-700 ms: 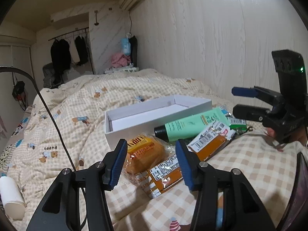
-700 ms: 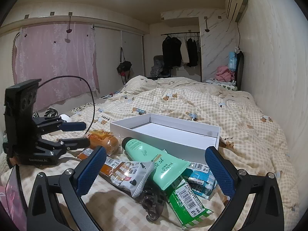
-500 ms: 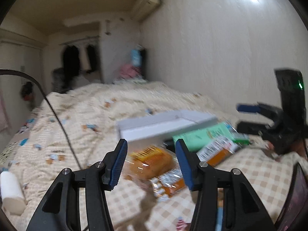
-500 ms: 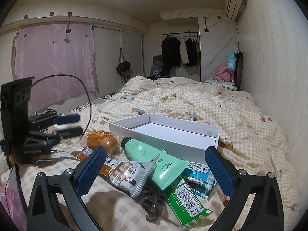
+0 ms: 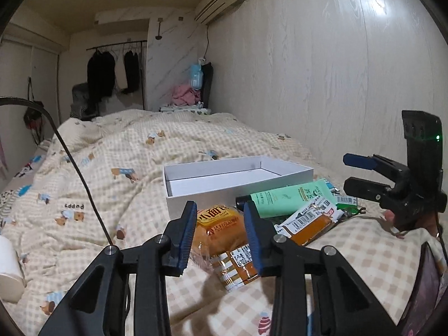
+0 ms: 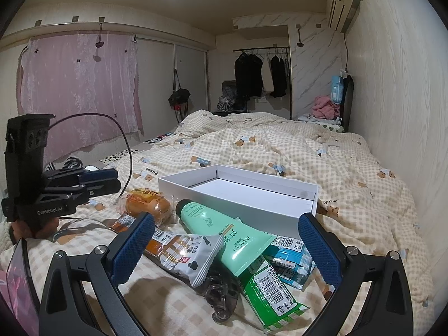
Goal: Organize objects
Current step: 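Move the left gripper toward the yellow-wrapped bread bun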
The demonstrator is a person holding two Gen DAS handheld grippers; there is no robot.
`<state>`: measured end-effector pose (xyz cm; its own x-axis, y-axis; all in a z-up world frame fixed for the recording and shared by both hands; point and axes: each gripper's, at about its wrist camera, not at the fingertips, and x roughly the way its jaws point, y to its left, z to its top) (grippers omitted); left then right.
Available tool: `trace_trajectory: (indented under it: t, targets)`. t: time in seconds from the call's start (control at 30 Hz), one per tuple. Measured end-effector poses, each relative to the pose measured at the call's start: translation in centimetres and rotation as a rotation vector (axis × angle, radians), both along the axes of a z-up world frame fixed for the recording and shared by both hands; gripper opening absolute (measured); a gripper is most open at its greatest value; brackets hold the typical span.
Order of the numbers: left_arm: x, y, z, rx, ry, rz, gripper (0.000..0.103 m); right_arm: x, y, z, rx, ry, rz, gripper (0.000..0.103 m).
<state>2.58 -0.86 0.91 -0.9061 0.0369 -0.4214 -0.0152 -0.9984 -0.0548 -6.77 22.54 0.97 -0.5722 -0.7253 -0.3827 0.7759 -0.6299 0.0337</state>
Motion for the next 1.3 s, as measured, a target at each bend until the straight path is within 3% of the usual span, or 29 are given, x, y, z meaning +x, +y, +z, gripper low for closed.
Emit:
trace_trajectory:
  t: [0.1,0.2,0.37,0.8,0.87,0.93,1.03,1.1,1.3]
  targets:
    - [0.1,-0.2,0.0,0.025,0.000,-0.008,0.041,0.0,0.0,0.0,0.000,0.000,0.000,0.103]
    - [-0.2,-0.3,-0.2,0.028,-0.005,-0.012,0.061,0.0,0.0,0.0,0.000,0.000,0.000,0.103]
    - [0.0,0.3,0.0,0.006,0.005,-0.022,0.073,0.0,0.0,0.0,0.000,0.001,0.000,0.103]
    - [-0.2,0.5,-0.1,0.000,0.000,-0.026,0.075,0.1,0.2,-0.2,0.001,0.005,-0.030,0.103]
    - [-0.3,0.5,-0.1,0.000,0.001,-0.028,0.075,0.0,0.5,-0.2,-0.012,0.004,-0.037,0.098]
    - [-0.3,0.5,-0.1,0.000,-0.001,-0.035,0.075,-0.1,0.8,-0.1,-0.025,-0.001,-0.046,0.073]
    - [-0.3,0.6,-0.1,-0.005,-0.003,-0.033,0.075,0.0,1.3,-0.1,-0.049,-0.007,-0.042,0.060]
    - [-0.2,0.5,-0.1,-0.010,-0.003,-0.019,0.075,0.1,1.7,0.1,-0.076,-0.001,-0.029,0.055]
    - [0.0,0.0,-0.1,0.003,-0.001,-0.011,0.065,-0.2,2.6,0.2,-0.138,-0.034,-0.004,0.055]
